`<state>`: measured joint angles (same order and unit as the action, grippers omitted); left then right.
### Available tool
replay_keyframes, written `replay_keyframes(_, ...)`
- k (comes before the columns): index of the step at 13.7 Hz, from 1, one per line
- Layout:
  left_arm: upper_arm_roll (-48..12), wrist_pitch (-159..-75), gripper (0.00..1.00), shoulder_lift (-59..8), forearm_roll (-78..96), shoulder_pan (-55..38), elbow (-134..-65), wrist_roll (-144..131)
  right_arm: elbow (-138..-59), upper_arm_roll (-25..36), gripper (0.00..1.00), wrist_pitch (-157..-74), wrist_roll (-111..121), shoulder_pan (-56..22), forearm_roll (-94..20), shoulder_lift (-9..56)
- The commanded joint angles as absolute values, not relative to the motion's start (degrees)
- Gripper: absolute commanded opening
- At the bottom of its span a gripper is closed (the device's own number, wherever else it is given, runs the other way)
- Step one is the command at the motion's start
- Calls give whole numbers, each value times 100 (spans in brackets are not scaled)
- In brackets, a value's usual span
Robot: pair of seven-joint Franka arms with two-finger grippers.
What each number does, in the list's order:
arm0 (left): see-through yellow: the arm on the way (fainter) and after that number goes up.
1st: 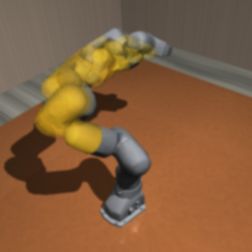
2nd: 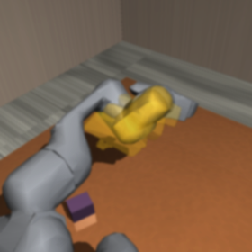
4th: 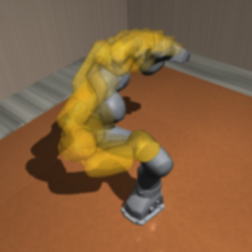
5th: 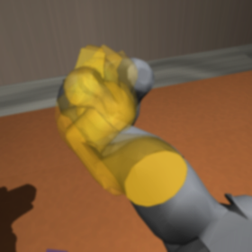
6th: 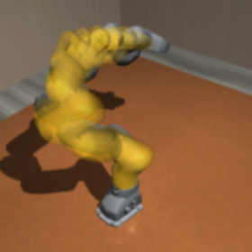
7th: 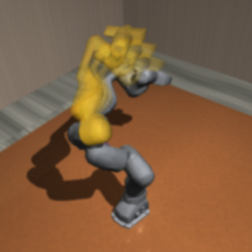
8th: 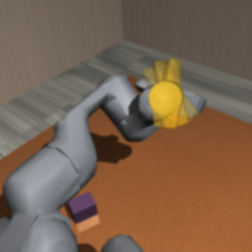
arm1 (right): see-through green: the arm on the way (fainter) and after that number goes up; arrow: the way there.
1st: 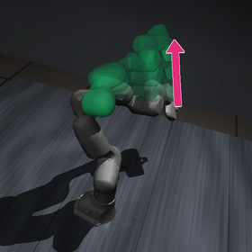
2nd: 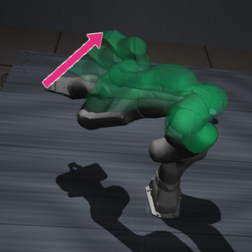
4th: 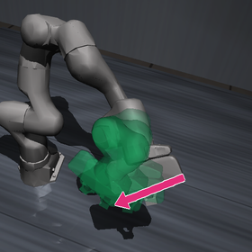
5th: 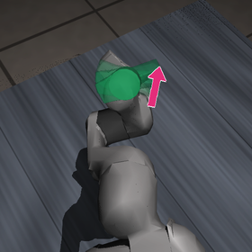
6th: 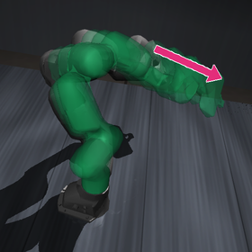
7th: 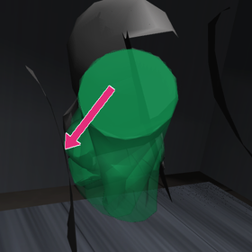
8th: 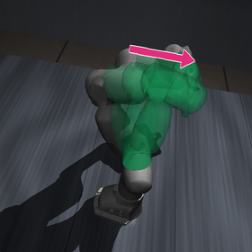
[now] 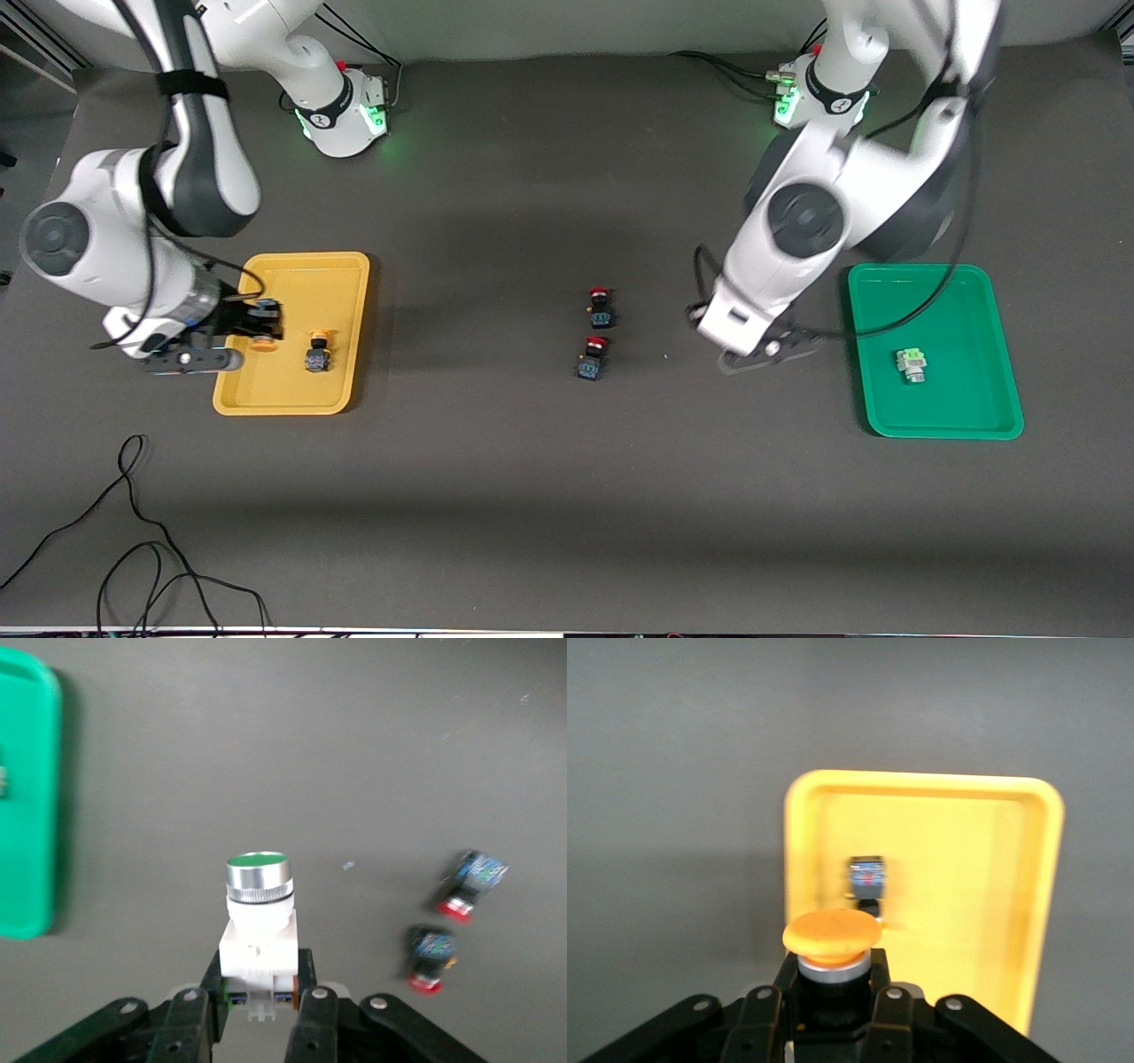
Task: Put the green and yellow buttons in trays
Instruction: 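Carry the yellow button to the yellow tray while the left gripper carries its button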
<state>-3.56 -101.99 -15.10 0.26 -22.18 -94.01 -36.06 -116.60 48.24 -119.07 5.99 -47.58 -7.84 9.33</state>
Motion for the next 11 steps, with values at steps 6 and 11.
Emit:
replay_keyframes(6, -352, -9789, 8, -1090, -580, 894, -10097, 603, -13288, 4922, 0, -14561, 1837, -4412, -826, 1493)
replay_keyframes(11, -360, -12317, 6, -1212, -580, 1977, -11941, 1494, -13430, 4816, 0, -15178, 2861, -4430, -2114, 2152)
